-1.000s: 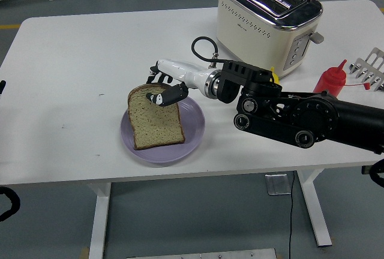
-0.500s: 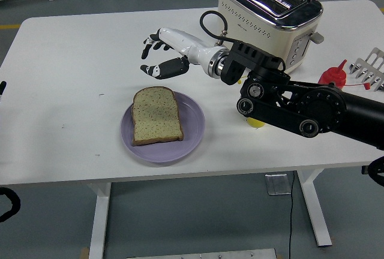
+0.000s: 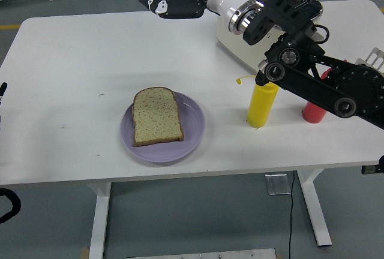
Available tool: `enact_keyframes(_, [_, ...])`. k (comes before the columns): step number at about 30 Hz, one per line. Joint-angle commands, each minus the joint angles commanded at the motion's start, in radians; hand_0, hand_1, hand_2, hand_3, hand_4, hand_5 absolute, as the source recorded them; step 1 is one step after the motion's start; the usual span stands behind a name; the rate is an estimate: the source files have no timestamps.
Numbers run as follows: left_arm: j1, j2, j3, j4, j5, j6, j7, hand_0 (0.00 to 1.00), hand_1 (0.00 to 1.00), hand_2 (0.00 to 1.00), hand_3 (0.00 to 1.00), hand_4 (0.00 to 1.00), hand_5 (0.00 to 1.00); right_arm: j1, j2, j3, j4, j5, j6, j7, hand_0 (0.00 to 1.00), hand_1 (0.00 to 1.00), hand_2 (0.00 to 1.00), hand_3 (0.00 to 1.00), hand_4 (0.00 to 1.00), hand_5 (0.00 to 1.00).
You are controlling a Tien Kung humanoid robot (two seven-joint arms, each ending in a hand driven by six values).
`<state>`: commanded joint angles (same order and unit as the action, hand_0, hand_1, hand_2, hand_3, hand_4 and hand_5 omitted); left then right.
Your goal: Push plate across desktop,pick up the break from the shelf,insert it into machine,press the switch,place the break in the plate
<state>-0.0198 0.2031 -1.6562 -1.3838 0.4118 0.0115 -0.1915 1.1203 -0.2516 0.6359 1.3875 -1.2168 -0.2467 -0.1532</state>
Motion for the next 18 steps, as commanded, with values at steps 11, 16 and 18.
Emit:
enact_keyframes(11, [-0.001, -0.002, -0.003, -0.001, 0.001, 0.0, 0.0, 0.814, 0.861, 0.922, 0.849, 0.647, 0.998, -0.1, -0.112, 0.282, 0.065, 0.281, -0.018, 0.055, 0.797, 0.799, 0.8, 0.808, 0.54, 0.44])
enact_keyframes(16, [0.0, -0.004, -0.007, -0.002, 0.001, 0.0, 0.0, 0.814, 0.861, 0.922, 0.849, 0.647, 0.998, -0.188, -0.168, 0.415, 0.071, 0.435, -0.001, 0.065, 0.811, 0.795, 0.804, 0.806, 0.449, 0.515])
enact_keyframes(18, [0.001, -0.004, -0.009, -0.002, 0.001, 0.0, 0.0, 0.814, 0.861, 0.922, 0.849, 0.647, 0.998, -0.224, -0.188, 0.46, 0.072, 0.483, 0.004, 0.067, 0.811, 0.795, 0.804, 0.806, 0.449, 0.515])
